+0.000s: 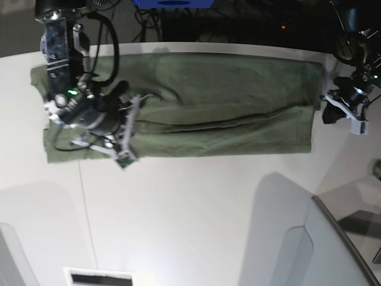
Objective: Layout the t-shirt on the table in an organized manner, then fold the t-shirt properly
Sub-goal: 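Open both grippers and release the shirt corners, then move the right gripper over the shirt center toward the fold line, then lower the right gripper and pinch the shirt fabric at its middle, then move the left gripper to the shirt end and grasp its edge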
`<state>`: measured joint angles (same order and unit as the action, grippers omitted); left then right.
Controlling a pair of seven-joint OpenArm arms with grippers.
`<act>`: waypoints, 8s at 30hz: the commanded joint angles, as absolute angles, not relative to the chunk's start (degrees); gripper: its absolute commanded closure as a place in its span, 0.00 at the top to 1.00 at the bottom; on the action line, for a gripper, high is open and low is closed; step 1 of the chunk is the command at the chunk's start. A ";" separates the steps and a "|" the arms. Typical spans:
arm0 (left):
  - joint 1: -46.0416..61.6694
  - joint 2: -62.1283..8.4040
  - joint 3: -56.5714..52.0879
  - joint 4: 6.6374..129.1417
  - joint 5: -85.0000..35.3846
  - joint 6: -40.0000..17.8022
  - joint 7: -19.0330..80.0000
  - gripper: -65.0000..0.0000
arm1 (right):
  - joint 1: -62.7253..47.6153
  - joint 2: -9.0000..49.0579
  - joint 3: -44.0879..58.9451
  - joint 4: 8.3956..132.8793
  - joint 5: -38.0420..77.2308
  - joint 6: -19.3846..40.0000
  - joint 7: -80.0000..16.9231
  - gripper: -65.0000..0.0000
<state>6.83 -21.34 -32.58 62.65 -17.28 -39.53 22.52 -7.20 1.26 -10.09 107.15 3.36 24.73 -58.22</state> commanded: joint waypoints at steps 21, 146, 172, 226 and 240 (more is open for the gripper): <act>15.52 -22.99 -43.21 67.65 -15.43 -40.00 21.05 0.00 | 11.38 -7.34 -39.87 71.25 3.56 24.75 -42.51 0.47; 16.40 -22.90 -42.68 65.45 -15.43 -40.00 20.97 0.00 | 9.10 -4.88 -33.01 72.22 3.38 16.40 -44.70 0.01; 13.85 -22.55 -42.77 69.14 -23.52 -40.00 21.41 0.28 | 1.98 -3.30 -32.40 87.52 3.56 16.40 -51.12 0.36; 4.97 -18.42 -29.85 48.66 -30.11 -40.00 21.32 0.32 | -4.18 0.48 -32.75 90.24 3.56 16.57 -46.90 0.35; -2.51 -22.11 -29.85 41.63 -30.02 -40.00 16.13 0.00 | -7.34 0.48 -29.76 95.87 3.56 16.57 -43.12 0.35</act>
<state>-2.48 -20.38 -29.52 40.77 -29.52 -40.16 17.30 -7.53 0.62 -30.26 94.61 3.46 16.91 -44.03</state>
